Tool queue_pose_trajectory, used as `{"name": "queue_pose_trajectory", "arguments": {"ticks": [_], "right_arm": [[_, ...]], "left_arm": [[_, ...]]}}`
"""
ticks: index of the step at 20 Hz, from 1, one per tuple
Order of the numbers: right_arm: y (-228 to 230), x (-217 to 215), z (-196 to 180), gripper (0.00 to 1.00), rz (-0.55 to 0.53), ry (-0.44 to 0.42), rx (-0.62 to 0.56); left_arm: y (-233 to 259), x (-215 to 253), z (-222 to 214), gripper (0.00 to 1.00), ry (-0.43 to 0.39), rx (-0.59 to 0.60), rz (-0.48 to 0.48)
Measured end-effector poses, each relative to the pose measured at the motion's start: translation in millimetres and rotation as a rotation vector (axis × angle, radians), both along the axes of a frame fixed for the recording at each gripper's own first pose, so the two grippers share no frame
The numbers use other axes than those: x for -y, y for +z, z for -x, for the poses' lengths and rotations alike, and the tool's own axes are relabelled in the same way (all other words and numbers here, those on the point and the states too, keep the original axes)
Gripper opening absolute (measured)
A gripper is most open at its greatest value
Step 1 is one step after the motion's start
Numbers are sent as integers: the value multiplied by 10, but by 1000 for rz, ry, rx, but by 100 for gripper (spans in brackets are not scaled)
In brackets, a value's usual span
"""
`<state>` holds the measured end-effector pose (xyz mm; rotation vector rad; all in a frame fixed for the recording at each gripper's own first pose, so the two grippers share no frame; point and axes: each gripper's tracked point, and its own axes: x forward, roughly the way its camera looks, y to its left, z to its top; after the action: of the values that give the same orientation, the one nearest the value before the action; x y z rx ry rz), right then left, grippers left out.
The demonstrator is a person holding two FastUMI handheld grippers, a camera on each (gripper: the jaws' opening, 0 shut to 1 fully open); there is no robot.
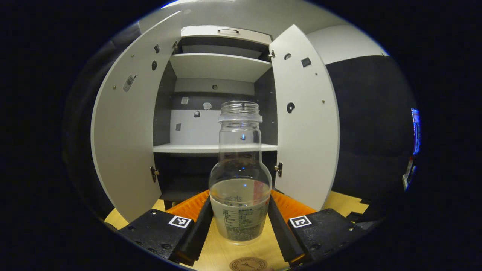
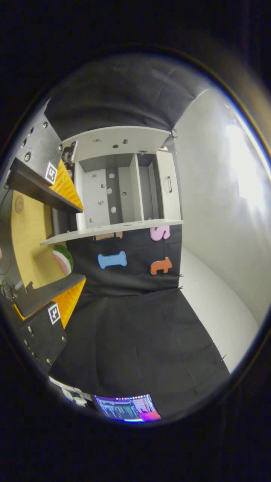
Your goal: Grasp the bottle in the cabinet with the left hand and place it on the coaster, then close the right door with the right hand and the left door with the left hand.
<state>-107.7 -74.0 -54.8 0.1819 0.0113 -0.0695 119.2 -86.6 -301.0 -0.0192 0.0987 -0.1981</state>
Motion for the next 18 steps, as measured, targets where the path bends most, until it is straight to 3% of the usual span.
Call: {"name": "queue_pose_trajectory", "arguments": {"ticks": [5, 10, 15, 18], "right_arm": [[-86, -289, -99, 98, -10, 152, 6], [-255, -215, -415, 98, -11, 127, -61], [-307, -339, -648, 99, -27, 153, -58], [-403, -341, -741, 99, -33, 152, -87]], "left_arm": [[-922, 36, 170, 80, -36, -104, 2], [-1413, 166, 366, 80, -100, -165, -47], [-1498, 358, 531, 80, -181, -154, -41], [-1591, 346, 601, 82, -190, -159, -73]]}}
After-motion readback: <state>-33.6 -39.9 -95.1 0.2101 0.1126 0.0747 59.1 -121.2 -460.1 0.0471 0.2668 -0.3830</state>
